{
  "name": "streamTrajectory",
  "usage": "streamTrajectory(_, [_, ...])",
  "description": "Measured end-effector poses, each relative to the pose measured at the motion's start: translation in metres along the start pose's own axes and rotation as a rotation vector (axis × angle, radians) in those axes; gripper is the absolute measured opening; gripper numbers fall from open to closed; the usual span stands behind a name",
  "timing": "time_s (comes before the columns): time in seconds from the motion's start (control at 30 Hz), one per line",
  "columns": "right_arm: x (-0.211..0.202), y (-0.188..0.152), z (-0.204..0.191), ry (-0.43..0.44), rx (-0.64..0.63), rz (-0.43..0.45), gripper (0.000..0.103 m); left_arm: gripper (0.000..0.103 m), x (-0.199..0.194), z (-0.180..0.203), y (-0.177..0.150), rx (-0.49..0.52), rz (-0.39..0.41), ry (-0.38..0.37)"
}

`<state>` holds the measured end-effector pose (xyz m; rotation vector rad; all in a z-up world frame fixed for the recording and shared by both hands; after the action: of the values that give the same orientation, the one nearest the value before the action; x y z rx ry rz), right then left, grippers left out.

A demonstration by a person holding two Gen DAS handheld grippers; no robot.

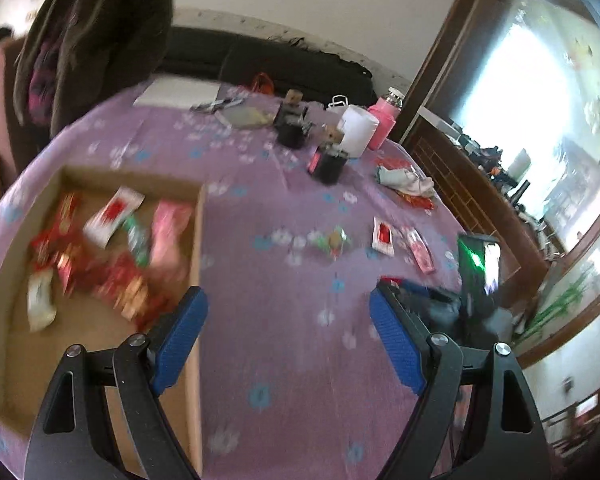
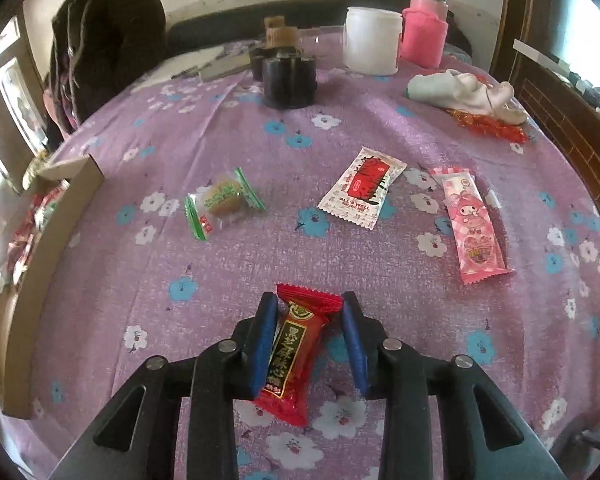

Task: Organize snacks
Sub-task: 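Grasp the green-wrapped candy with the left tool while the right tool holds the red bar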

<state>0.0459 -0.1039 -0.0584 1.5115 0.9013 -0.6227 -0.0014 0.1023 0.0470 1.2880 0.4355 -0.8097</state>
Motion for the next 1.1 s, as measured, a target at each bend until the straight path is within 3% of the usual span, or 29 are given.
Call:
streamTrajectory(0.17, [-0.004, -0.006, -0.004, 0.036, -0.031, 0.048, 0.044, 0.083, 0.054, 0.037, 0.028, 0.063, -0.027, 0.029])
streamTrajectory(0.27, [-0.007, -0.01, -0.004, 0.026, -0.038, 0.051, 0.043, 0.083, 0.088, 0.051, 0.035, 0.101, -0.057, 0.066])
streamTrajectory(0.33, [-0.008, -0.011, -0.002, 0.016, -0.026, 0.054, 0.039, 0.083, 0.113, 0.06, 0.036, 0.148, -0.079, 0.098])
streamTrajectory(0.43, [-0.01, -0.012, 0.008, -0.009, 0.0, 0.055, 0.021, 0.083, 0.145, 0.076, 0.032, 0.231, -0.103, 0.107])
streamTrajectory(0.53, [-0.011, -0.011, 0.015, 0.015, 0.041, 0.053, 0.021, 0.083, 0.166, 0.085, 0.026, 0.305, -0.108, 0.14])
streamTrajectory(0.87, [-0.013, -0.01, 0.024, 0.03, 0.093, 0.051, 0.021, 0.083, 0.2, 0.085, 0.016, 0.479, -0.125, 0.277])
streamTrajectory(0.97, [-0.013, -0.01, 0.028, 0.029, 0.114, 0.051, 0.021, 0.083, 0.202, 0.088, 0.01, 0.496, -0.134, 0.278])
streamTrajectory(1.0, [-0.014, -0.01, 0.029, 0.03, 0.119, 0.05, 0.021, 0.079, 0.201, 0.09, 0.008, 0.502, -0.134, 0.277])
streamTrajectory(1.03, [-0.014, -0.01, 0.03, 0.028, 0.123, 0.051, 0.021, 0.066, 0.2, 0.091, 0.007, 0.496, -0.137, 0.261])
streamTrajectory(1.07, [-0.014, -0.01, 0.031, 0.024, 0.125, 0.052, 0.021, 0.044, 0.2, 0.092, 0.006, 0.491, -0.147, 0.254])
streamTrajectory(1.1, [-0.015, -0.01, 0.031, 0.022, 0.126, 0.052, 0.021, 0.036, 0.201, 0.092, 0.003, 0.484, -0.166, 0.246])
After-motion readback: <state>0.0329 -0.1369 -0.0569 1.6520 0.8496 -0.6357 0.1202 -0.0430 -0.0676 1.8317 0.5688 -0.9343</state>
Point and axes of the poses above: each gripper's, at about its wrist camera, not at the fingertips, and x roughly the way its jaws point, z to its right, y to its top, the point moved 9 cm from there along x, roughly the way its jaws point, and after that the axes turned 5 degrees about y, right-handed, at the moved point
